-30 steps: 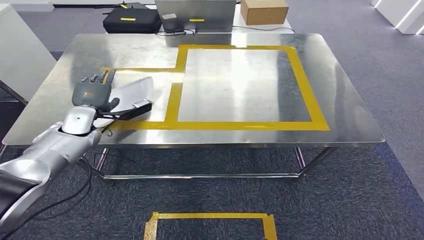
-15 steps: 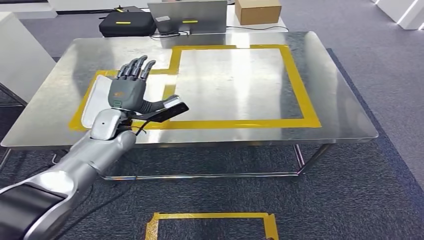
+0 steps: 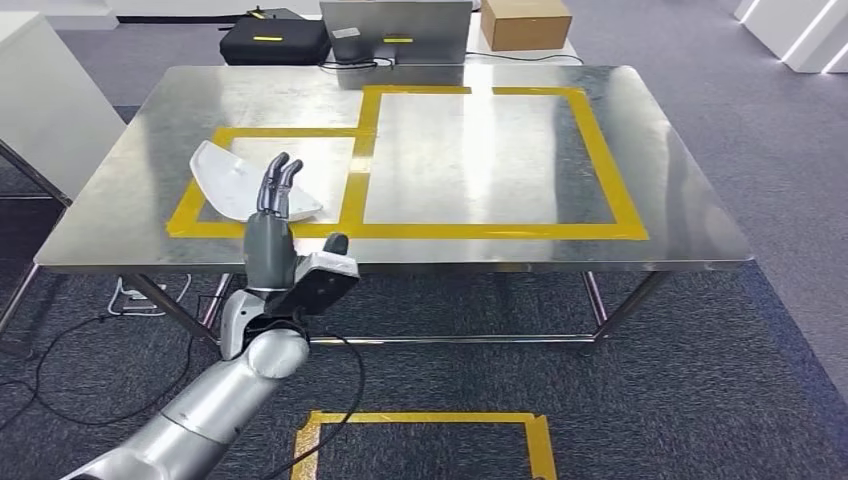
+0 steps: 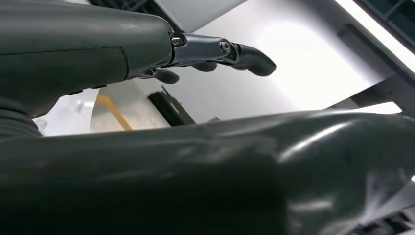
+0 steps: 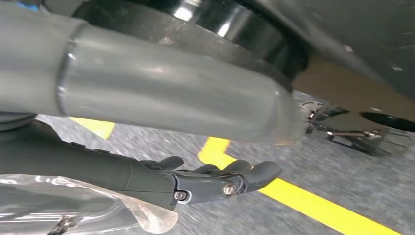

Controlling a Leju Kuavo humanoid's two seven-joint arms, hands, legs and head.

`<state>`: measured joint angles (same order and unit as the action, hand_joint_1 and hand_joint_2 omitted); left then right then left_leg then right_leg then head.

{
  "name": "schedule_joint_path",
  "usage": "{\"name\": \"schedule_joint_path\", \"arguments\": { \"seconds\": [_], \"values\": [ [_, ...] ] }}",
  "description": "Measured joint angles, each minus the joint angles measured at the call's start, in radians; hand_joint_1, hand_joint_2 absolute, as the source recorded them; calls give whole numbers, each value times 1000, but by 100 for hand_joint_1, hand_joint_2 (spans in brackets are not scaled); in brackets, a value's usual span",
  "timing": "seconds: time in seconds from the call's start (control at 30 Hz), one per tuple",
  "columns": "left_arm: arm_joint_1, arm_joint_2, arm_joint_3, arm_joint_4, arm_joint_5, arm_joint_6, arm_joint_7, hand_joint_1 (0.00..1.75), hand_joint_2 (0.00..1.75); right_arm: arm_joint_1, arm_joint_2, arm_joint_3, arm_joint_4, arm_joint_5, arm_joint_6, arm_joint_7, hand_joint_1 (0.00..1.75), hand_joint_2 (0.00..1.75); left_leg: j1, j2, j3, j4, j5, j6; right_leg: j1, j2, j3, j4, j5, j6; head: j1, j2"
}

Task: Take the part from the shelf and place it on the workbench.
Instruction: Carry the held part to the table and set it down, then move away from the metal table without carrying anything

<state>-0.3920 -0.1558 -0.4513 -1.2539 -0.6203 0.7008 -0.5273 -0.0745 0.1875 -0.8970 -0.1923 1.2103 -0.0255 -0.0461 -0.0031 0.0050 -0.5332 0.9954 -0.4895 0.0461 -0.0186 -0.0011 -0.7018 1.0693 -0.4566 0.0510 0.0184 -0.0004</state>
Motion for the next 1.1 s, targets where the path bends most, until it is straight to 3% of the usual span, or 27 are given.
{"name": "schedule_joint_path", "arguments": {
  "seconds": [0.07,0.1,0.13,0.17,0.23,0.3,0.37,0.43,0.5,0.53,0.6,0.63,0.67,0.7,0.73,0.8,0.87,0.97,1.0,1.03,1.1],
  "values": [
    [81,-17,-8,-69,64,1,-63,0,0,1,0,-7,0,-6,-14,-1,0,0,-1,2,-23,1,18,5,-1,0,-31,126,-101,6,4,0],
    [122,-23,-11,-99,89,1,-87,0,0,2,0,-12,0,-8,-26,-5,0,0,-2,4,-36,1,27,5,-1,0,-37,183,-130,9,4,0],
    [161,-28,-13,-126,108,1,-106,0,0,2,1,-16,0,-12,-43,-12,0,0,-3,5,-48,2,35,5,-1,0,-29,215,-137,11,4,0],
    [198,-31,-15,-149,117,1,-119,0,0,1,4,-21,0,-19,-65,-19,0,0,-3,6,-60,3,43,3,-1,0,-3,211,-125,11,5,0],
    [256,-38,-19,-181,115,1,-136,0,0,-6,13,-32,0,-34,-109,-24,0,0,-3,6,-80,6,59,-2,-1,0,97,104,-84,8,5,0],
    [287,-47,-26,-194,120,1,-144,0,0,-23,24,-42,0,-46,-137,-17,0,0,-6,5,-95,14,70,-11,1,1,201,-33,-81,2,5,0],
    [304,-50,-33,-199,131,1,-148,0,0,-37,35,-50,0,-53,-150,-12,0,0,-9,5,-102,18,80,-20,4,3,233,-90,-97,-4,6,0],
    [325,-46,-36,-196,131,1,-140,0,0,-42,43,-56,0,-57,-155,-10,0,0,-7,6,-102,17,90,-28,5,3,221,-92,-92,-13,6,0],
    [351,-38,-36,-181,126,1,-118,0,0,-42,49,-63,0,-61,-158,-7,0,0,-4,4,-109,32,65,-38,4,-3,209,-93,-78,-31,5,0],
    [362,-33,-34,-166,125,1,-105,0,0,-42,51,-67,0,-61,-161,-4,0,0,-2,3,-117,62,26,-45,3,-6,203,-94,-68,-39,3,0],
    [381,-25,-25,-121,117,1,-88,0,0,-42,52,-71,0,-60,-166,6,0,0,1,1,-140,173,-78,-55,4,-9,184,-92,-49,-48,0,0],
    [390,-22,-13,-91,106,1,-85,0,0,-42,52,-72,0,-59,-169,9,0,0,3,1,-149,235,-113,-58,4,-10,173,-90,-38,-49,-1,0],
    [401,-21,5,-58,91,1,-85,0,0,-42,52,-72,0,-58,-170,11,0,0,3,1,-147,276,-126,-59,5,-10,159,-88,-28,-49,-1,0],
    [411,-20,27,-25,78,1,-86,0,0,-41,52,-73,0,-57,-171,12,0,0,4,1,-133,285,-117,-59,6,-9,144,-85,-19,-49,-1,0],
    [418,-20,51,11,73,1,-87,0,0,-40,52,-73,0,-55,-172,13,0,0,4,1,-101,256,-94,-57,6,-9,130,-80,-12,-48,-1,0],
    [416,-17,97,90,81,0,-82,0,0,-41,54,-73,0,-52,-172,16,0,0,3,0,-7,119,-53,-48,8,-8,109,-73,0,-43,-1,0],
    [404,-10,147,186,86,1,-75,0,0,-43,57,-73,0,-47,-170,21,0,0,-1,0,56,9,-46,-39,11,-8,98,-69,14,-34,0,0],
    [378,4,238,350,71,1,-71,0,0,-45,58,-73,0,-39,-168,38,0,0,-3,1,53,-17,-31,-24,9,-7,91,-73,34,-15,-3,0],
    [366,8,271,407,64,0,-68,0,0,-45,58,-73,0,-36,-167,44,0,0,-2,2,45,-20,-20,-15,8,-6,84,-66,20,-9,-4,0],
    [353,11,302,464,60,-1,-64,0,0,-45,58,-73,0,-33,-167,48,0,0,1,4,35,-24,-8,-8,8,-4,71,-42,-11,-5,-2,0],
    [333,20,357,575,54,-9,-48,0,0,-45,58,-73,0,-29,-166,53,0,0,1,6,6,-24,15,2,7,-3,33,66,-110,1,1,0]
  ]
}}
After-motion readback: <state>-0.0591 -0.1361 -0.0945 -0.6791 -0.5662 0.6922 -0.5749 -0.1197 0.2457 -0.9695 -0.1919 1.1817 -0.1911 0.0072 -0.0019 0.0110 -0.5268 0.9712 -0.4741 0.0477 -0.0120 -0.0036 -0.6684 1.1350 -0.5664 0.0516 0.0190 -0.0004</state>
